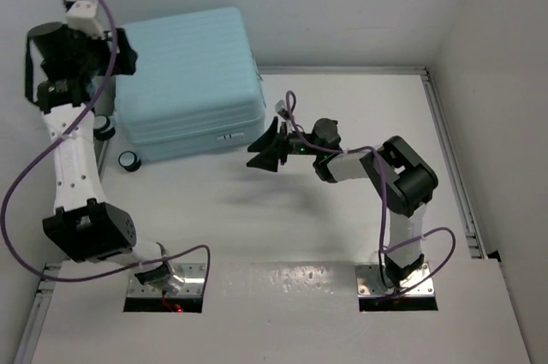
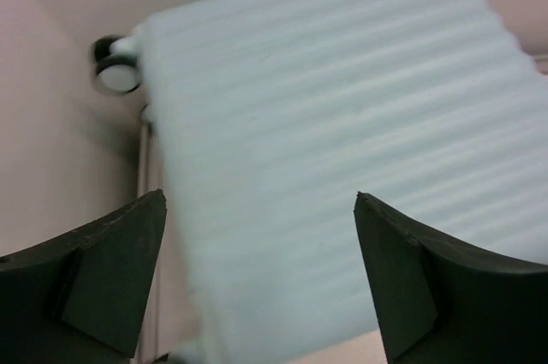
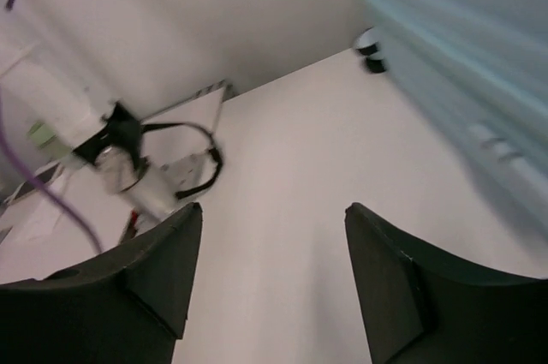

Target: Pack the luggage

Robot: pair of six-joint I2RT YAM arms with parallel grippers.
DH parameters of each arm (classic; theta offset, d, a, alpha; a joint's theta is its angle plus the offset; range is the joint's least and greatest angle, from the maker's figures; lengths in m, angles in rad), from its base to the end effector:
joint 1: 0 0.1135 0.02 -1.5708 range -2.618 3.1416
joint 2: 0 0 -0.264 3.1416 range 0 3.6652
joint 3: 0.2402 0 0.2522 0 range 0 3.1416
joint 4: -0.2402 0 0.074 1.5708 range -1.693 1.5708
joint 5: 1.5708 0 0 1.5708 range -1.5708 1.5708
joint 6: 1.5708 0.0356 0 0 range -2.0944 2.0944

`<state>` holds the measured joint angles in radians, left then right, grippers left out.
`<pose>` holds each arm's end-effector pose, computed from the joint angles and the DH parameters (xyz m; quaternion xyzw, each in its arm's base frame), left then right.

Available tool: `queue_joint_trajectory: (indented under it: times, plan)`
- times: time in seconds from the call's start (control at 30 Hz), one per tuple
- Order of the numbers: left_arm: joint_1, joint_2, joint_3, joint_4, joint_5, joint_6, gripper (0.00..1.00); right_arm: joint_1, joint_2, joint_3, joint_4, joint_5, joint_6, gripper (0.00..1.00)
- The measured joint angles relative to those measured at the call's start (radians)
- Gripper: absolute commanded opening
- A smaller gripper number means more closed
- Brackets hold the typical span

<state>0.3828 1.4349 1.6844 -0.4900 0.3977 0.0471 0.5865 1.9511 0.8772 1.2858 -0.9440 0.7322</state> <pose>0.2932 0.1032 0.4682 -0.0086 0.7808 -0.0228 0.6242 0.3008 0.2345 0.1919 -0.3120 0.5839 0.6503 0.3726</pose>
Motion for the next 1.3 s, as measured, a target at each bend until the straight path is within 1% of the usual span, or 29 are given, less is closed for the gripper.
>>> queue_joint_trajectory:
  times: [0.07,0.13,0.2,0.23,0.27,0.33,0.37,0.43,0.47,0.57,0.6,0.63,0.67,0.7,0.73,0.77,0.8,0.83,0.87,0.9,0.93,0.97,1.0,1.03,1.07,1.1,1.13,1.2,1.3]
  plan:
    - [-0.105,0.072,0.068,-0.003,-0.028,0.006,0.86,-0.044,-0.002,0.0,0.0,0.037,-0.006,0.64]
    - [-0.199,0.159,0.127,-0.001,-0.061,0.014,0.84,-0.108,0.0,0.015,-0.019,0.097,-0.017,0.62]
    - [-0.279,0.251,0.175,-0.01,-0.101,0.016,0.82,-0.179,0.026,0.087,-0.06,0.179,-0.026,0.62]
    - [-0.304,0.289,0.192,-0.013,-0.111,0.014,0.8,-0.21,0.045,0.134,-0.078,0.21,-0.029,0.64]
    - [-0.327,0.333,0.211,-0.021,-0.121,0.008,0.8,-0.241,0.074,0.195,-0.1,0.248,-0.037,0.66]
    - [-0.338,0.403,0.239,-0.034,-0.138,-0.015,0.8,-0.288,0.12,0.281,-0.129,0.293,-0.048,0.68]
    - [-0.332,0.435,0.253,-0.037,-0.154,-0.035,0.84,-0.309,0.146,0.326,-0.148,0.325,-0.051,0.71]
    - [-0.297,0.48,0.259,-0.026,-0.2,-0.084,0.91,-0.328,0.191,0.385,-0.184,0.385,-0.048,0.75]
    - [-0.272,0.493,0.268,-0.011,-0.231,-0.106,0.93,-0.329,0.214,0.413,-0.204,0.42,-0.043,0.79]
    - [-0.172,0.516,0.331,-0.01,-0.32,-0.185,0.94,-0.322,0.27,0.454,-0.267,0.499,-0.025,0.83]
    - [-0.13,0.524,0.363,-0.01,-0.343,-0.205,0.92,-0.316,0.287,0.457,-0.297,0.527,-0.019,0.83]
    - [-0.094,0.529,0.39,-0.005,-0.364,-0.22,0.92,-0.315,0.293,0.457,-0.312,0.539,-0.016,0.83]
    - [-0.051,0.534,0.42,-0.002,-0.388,-0.222,0.86,-0.315,0.299,0.457,-0.337,0.551,-0.01,0.82]
    - [-0.01,0.537,0.45,0.005,-0.412,-0.224,0.82,-0.315,0.303,0.457,-0.365,0.559,-0.005,0.79]
    - [0.023,0.541,0.475,0.011,-0.427,-0.221,0.7,-0.315,0.304,0.457,-0.394,0.56,0.0,0.76]
    - [0.06,0.545,0.5,0.022,-0.429,-0.213,0.66,-0.317,0.304,0.457,-0.418,0.56,0.006,0.72]
    - [0.083,0.55,0.515,0.029,-0.421,-0.203,0.62,-0.321,0.304,0.457,-0.438,0.558,0.01,0.6]
    - [0.1,0.558,0.53,0.035,-0.411,-0.193,0.6,-0.329,0.304,0.457,-0.462,0.549,0.01,0.55]
    - [0.112,0.567,0.539,0.038,-0.391,-0.187,0.6,-0.338,0.304,0.458,-0.486,0.539,0.019,0.52]
    - [0.124,0.58,0.543,0.043,-0.337,-0.186,0.62,-0.35,0.307,0.466,-0.515,0.515,0.042,0.5]
    - [0.132,0.596,0.543,0.048,-0.279,-0.188,0.63,-0.365,0.315,0.48,-0.538,0.492,0.063,0.52]
    - [0.14,0.615,0.534,0.063,-0.211,-0.199,0.72,-0.384,0.33,0.505,-0.557,0.453,0.095,0.54]
    - [0.144,0.63,0.513,0.083,-0.141,-0.21,0.79,-0.402,0.351,0.539,-0.569,0.421,0.128,0.56]
    - [0.147,0.645,0.485,0.103,-0.048,-0.23,0.89,-0.422,0.373,0.577,-0.582,0.388,0.163,0.58]
    - [0.147,0.662,0.459,0.108,-0.016,-0.24,0.93,-0.441,0.39,0.605,-0.594,0.363,0.193,0.59]
    - [0.146,0.69,0.43,0.124,0.056,-0.269,0.96,-0.457,0.394,0.609,-0.608,0.344,0.216,0.61]
    - [0.142,0.715,0.417,0.13,0.102,-0.293,0.97,-0.473,0.394,0.609,-0.62,0.327,0.232,0.65]
    - [0.141,0.758,0.421,0.211,0.211,-0.369,0.97,-0.497,0.394,0.607,-0.638,0.301,0.257,0.65]
    - [0.11,0.795,0.435,0.255,0.32,-0.422,0.98,-0.507,0.379,0.578,-0.669,0.272,0.283,0.66]
